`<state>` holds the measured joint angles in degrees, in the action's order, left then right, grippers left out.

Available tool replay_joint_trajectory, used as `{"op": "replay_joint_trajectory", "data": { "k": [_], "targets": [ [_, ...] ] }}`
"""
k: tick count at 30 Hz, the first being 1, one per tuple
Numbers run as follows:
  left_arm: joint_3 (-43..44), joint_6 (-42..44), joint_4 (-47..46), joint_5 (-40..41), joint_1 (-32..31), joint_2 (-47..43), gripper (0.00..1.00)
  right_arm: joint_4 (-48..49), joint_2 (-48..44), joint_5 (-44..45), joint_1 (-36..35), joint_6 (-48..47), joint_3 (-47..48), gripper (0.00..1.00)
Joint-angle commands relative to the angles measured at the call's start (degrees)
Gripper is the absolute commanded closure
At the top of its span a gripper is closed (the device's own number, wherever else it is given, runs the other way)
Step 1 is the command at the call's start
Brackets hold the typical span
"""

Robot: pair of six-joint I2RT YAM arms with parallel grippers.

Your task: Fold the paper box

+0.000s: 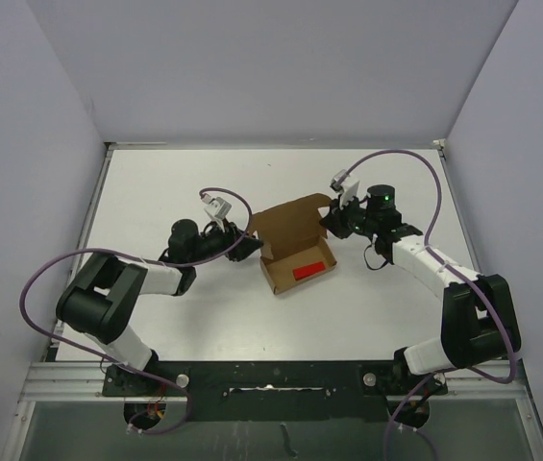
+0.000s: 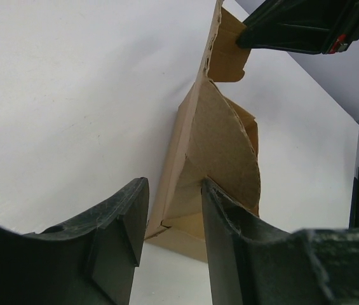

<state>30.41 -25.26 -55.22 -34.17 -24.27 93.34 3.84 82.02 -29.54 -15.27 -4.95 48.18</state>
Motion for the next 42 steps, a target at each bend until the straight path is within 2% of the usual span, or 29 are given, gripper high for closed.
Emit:
{"op": "replay_joint_trajectory", "data": {
  "k": [1,4,18,24,32,42],
  "targets": [
    [1.40,-1.13,-7.10,-0.48,-0.12,2.09,0.64,2.13,-0.12,-7.04,-0.55,1.68,-0.17,1.00],
    [1.32,-1.86,-8.12,-0.02,-0.24,2.66,0.72,2.46,0.05,-7.43,-0.65,2.11,-0.36,1.00],
    [1.75,-2.85,-8.51,0.84,-0.25,3.25,0.95,3.30,0.46,-8.77,-0.87,3.21,-0.77,1.00],
    [1.75,-3.03,-8.32,0.96,-0.21,2.82,0.95,3.45,0.44,-9.39,-0.78,3.20,-0.89,1.00],
    [0.62,-3.60,-9.87,0.50,-0.16,2.94,0.80,3.45,1.39,-8.96,-0.07,2.58,-1.07,1.00],
    [1.39,-4.19,-10.16,-1.01,-0.25,2.96,0.83,3.72,0.66,-8.75,-0.10,3.38,-1.16,1.00]
  ]
}}
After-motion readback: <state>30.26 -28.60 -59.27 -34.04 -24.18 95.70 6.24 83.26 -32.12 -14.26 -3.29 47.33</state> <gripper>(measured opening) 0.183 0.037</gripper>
